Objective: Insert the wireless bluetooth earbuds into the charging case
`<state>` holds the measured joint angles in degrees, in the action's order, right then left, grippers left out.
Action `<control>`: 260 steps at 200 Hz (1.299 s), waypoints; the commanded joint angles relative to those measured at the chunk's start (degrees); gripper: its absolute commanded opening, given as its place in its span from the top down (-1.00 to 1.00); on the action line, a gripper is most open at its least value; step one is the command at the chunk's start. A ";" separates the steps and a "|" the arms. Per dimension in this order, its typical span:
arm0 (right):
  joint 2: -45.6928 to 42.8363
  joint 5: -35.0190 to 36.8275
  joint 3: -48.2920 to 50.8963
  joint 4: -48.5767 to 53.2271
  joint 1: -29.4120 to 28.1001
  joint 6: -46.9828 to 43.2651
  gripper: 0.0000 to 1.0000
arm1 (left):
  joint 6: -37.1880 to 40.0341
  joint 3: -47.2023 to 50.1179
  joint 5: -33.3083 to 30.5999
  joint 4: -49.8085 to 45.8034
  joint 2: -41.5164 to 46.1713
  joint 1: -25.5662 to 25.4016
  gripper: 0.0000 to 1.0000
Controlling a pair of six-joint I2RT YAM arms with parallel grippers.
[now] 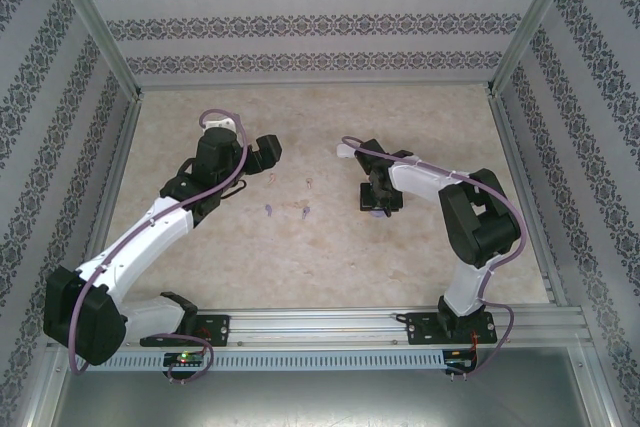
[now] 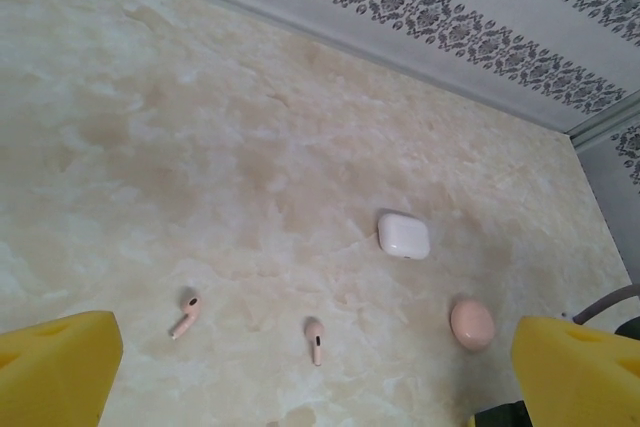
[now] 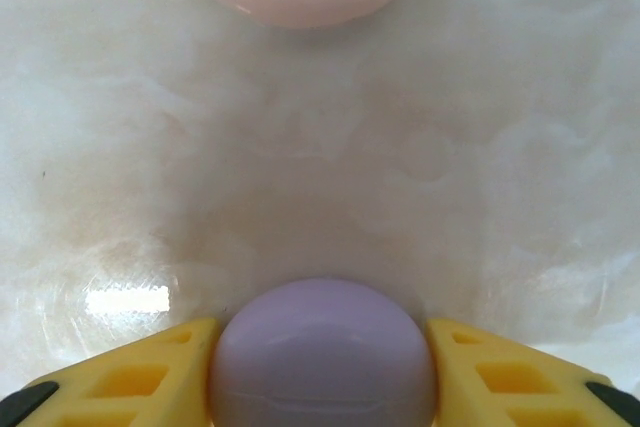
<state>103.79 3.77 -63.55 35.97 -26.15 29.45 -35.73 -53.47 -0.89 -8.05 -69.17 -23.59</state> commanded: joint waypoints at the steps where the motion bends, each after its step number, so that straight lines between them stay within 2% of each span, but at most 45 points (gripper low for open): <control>1: -2.63 -1.11 2.18 -0.43 -0.93 1.78 0.27 | -2.41 0.96 0.84 3.33 1.49 0.48 -0.99; 33: -9.35 -4.27 1.89 -1.68 -1.51 5.93 0.30 | -4.48 5.08 5.98 9.49 0.53 0.48 -0.99; 66: -14.65 -7.70 -1.69 -3.90 -1.62 14.51 0.30 | -4.41 11.33 14.03 24.04 -1.27 0.48 -0.99; 87: -15.71 -7.85 -5.57 -5.34 -1.51 22.08 0.29 | -2.97 13.89 20.22 32.55 -3.16 0.48 -0.99; 128: -14.95 -8.81 -10.15 -10.89 -1.56 36.65 0.28 | -2.53 16.38 26.69 43.30 -7.77 0.13 -0.97; 160: -13.76 -8.51 -11.81 -13.90 -3.12 44.92 0.30 | -3.34 17.46 28.81 50.59 -11.71 -0.66 -0.82; 193: -13.44 -6.46 -12.13 -15.67 -5.68 50.39 0.30 | -4.64 17.18 29.88 56.77 -15.86 -2.08 -0.57; 222: -12.75 -5.97 -12.60 -16.63 -7.14 52.36 0.30 | -6.18 16.16 31.33 61.64 -19.04 -3.02 -0.39; 260: -11.77 -6.36 -13.09 -17.16 -8.39 52.99 0.30 | -6.09 14.37 31.74 62.71 -21.25 -4.79 -0.28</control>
<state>91.11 -3.73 -74.63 20.12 -33.65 80.36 -41.17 -36.77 29.21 48.62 -89.43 -27.05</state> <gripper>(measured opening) 0.472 0.653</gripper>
